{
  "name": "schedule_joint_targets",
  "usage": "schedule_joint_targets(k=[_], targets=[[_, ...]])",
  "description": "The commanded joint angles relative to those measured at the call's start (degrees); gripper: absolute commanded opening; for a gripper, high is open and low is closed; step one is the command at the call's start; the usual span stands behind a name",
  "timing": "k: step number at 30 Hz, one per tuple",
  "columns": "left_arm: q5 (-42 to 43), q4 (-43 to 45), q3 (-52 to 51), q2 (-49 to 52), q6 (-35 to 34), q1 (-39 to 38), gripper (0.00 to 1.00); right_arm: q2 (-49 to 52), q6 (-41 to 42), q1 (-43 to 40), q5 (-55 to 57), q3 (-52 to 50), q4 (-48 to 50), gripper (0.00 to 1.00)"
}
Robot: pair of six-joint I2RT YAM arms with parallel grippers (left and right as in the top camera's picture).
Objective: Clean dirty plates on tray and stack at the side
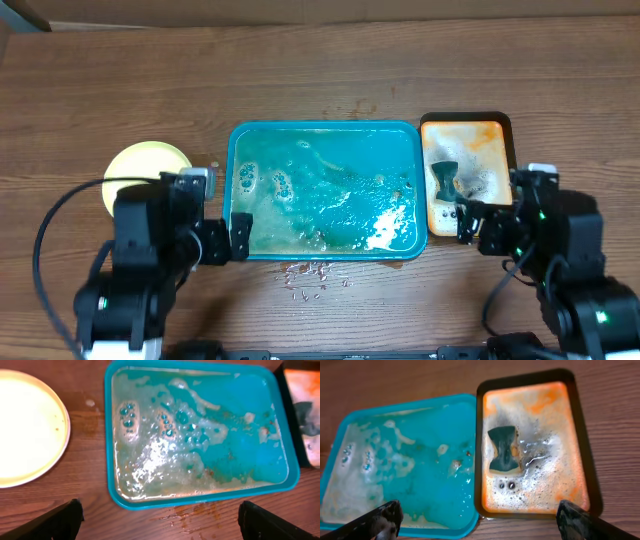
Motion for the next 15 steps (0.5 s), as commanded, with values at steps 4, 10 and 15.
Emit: schedule_joint_targets(k=[4, 10, 15], targets=[[-0.7, 0.8, -1.0, -2.3, 1.3, -0.4, 1.0, -0.8, 0.9, -0.2, 1.2, -0.6, -0.2, 1.0], [-0.7, 0.7, -1.0, -1.4, 1.3, -0.4, 1.0, 0.0, 0.9, -0.2, 1.2, -0.6, -0.1, 1.0], [-0.7, 0.7, -1.0, -0.8, 1.3, -0.4, 1.0, 0.1, 0.9, -0.2, 1.2, -0.6, -0.1, 1.0]])
